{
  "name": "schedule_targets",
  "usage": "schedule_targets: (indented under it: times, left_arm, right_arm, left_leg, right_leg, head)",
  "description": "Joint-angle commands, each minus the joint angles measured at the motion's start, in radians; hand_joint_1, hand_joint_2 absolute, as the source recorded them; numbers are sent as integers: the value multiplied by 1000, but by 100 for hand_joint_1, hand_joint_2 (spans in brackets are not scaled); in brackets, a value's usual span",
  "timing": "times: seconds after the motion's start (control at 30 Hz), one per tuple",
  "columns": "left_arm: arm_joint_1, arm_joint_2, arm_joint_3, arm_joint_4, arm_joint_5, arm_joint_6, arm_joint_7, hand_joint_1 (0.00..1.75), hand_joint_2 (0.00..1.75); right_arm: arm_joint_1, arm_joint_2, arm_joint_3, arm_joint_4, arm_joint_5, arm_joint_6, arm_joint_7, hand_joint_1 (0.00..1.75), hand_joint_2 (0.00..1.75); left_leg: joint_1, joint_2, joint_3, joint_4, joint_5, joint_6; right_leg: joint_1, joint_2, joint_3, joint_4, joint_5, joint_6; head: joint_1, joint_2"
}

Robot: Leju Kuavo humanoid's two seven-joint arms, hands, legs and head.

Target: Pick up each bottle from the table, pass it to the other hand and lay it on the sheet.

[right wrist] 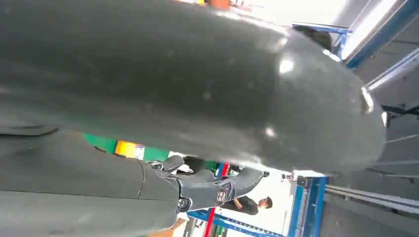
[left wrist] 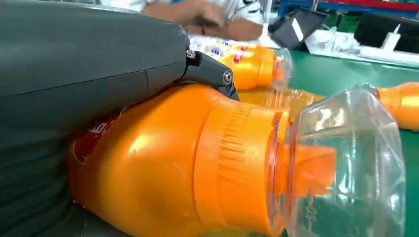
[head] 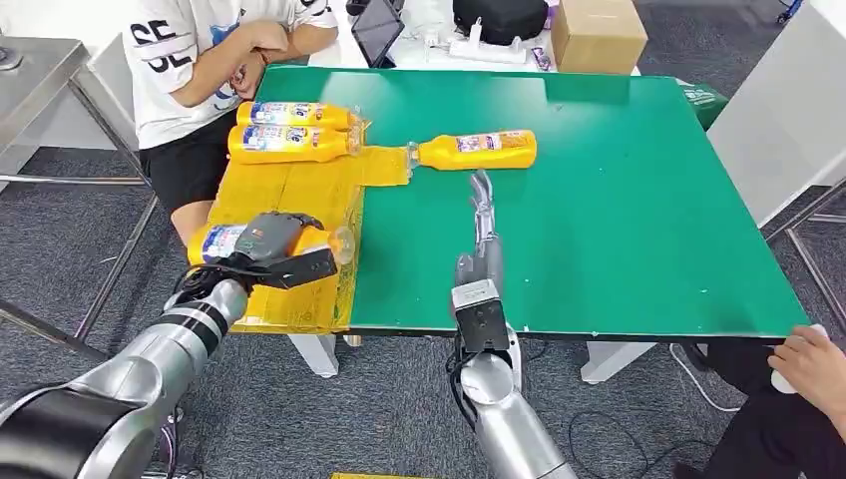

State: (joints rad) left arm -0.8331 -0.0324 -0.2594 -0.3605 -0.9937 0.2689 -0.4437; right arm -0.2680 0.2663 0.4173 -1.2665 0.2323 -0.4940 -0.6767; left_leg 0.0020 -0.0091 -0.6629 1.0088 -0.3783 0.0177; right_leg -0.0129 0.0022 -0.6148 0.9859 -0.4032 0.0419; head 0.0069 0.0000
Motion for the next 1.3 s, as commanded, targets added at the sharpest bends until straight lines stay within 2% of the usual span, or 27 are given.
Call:
schedule_targets:
  times: [0.03, 0.33, 0.37, 0.4, 0.5, 0.53, 0.57, 0.6, 0.77, 0.83, 0.87, 1.13, 1.3]
  left_arm:
    - [5, -16, 62, 48, 13, 0, -10, 175, 175]
    - [22, -15, 67, 44, 15, 23, -25, 175, 175]
    - [26, -14, 67, 45, 14, 30, -27, 175, 175]
    - [30, -15, 68, 46, 15, 34, -28, 175, 175]
    - [33, -12, 38, 54, -28, 59, -10, 171, 175]
    - [35, -17, 56, 53, -12, 60, -11, 31, 175]
    - [35, -18, 55, 54, -13, 57, -11, 0, 175]
    - [35, -18, 55, 54, -13, 57, -11, 0, 0]
    - [30, -23, 68, 54, 0, 35, -1, 0, 0]
    - [30, -24, 71, 53, 2, 31, 1, 0, 0]
    - [30, -25, 73, 54, 3, 26, 2, 0, 0]
    - [31, -29, 76, 54, 5, 16, 5, 0, 0]
    - [30, -42, 128, 54, 75, -91, -17, 0, 0]
  right_arm:
    - [-40, -16, 21, 93, 0, 9, 7, 0, 0]
    - [-39, -15, 22, 104, 2, 19, 12, 0, 0]
    - [-41, -14, 23, 108, 1, 22, 12, 0, 0]
    - [-42, -14, 23, 112, 1, 24, 12, 0, 0]
    - [-45, -12, 19, 121, -2, 35, 14, 0, 0]
    - [-44, -11, 17, 122, -2, 38, 16, 0, 0]
    - [-43, -11, 16, 123, -2, 38, 17, 0, 0]
    - [-43, -11, 16, 123, -2, 38, 17, 0, 0]
    - [-42, -10, 10, 124, -3, 39, 21, 0, 0]
    - [-41, -9, 8, 124, -1, 38, 22, 0, 0]
    - [-41, -10, 7, 122, -1, 37, 22, 0, 0]
    - [-39, -10, 2, 120, -1, 35, 24, 0, 0]
    - [-34, -10, -9, 120, 3, 35, 24, 0, 0]
  left_leg:
    - [0, 1, 3, 0, -1, 0]
    - [1, 1, 3, 0, -1, -1]
    - [2, 3, 9, 2, -5, -1]
    - [1, 2, 5, 0, -2, -1]
    - [1, 2, 6, 0, -3, -1]
    - [1, 2, 4, 0, -2, -1]
    - [1, 2, 5, 0, -2, -1]
    - [1, 2, 6, 1, -3, -1]
    - [1, 1, 3, 0, -1, -1]
    - [1, 1, 3, 0, -1, -1]
    - [2, 2, 8, 2, -4, -1]
    - [1, 1, 5, 1, -2, -1]
    - [2, 1, 6, 1, -3, -1]
  right_leg:
    - [0, 1, 3, -1, 0, -1]
    - [1, 1, 3, -1, -1, -1]
    - [2, 1, 9, 0, -3, -2]
    - [1, 1, 5, -1, -1, -1]
    - [1, 1, 6, -1, -2, -1]
    - [1, 1, 4, -1, -1, -1]
    - [1, 1, 5, -1, -1, -1]
    - [1, 1, 6, -1, -2, -2]
    - [1, 0, 3, 0, -1, -1]
    - [1, 0, 3, -1, -1, -1]
    - [3, 1, 9, 0, -3, -2]
    - [1, 0, 5, 0, -2, -1]
    - [2, 0, 7, 0, -2, -2]
  head:
    - [0, 0]
    - [0, 0]
    - [0, 0]
    - [0, 0]
    - [0, 0]
    - [0, 0]
    - [0, 0]
    - [0, 0]
    - [0, 0]
    - [0, 0]
    - [0, 0]
    - [0, 0]
    - [0, 0]
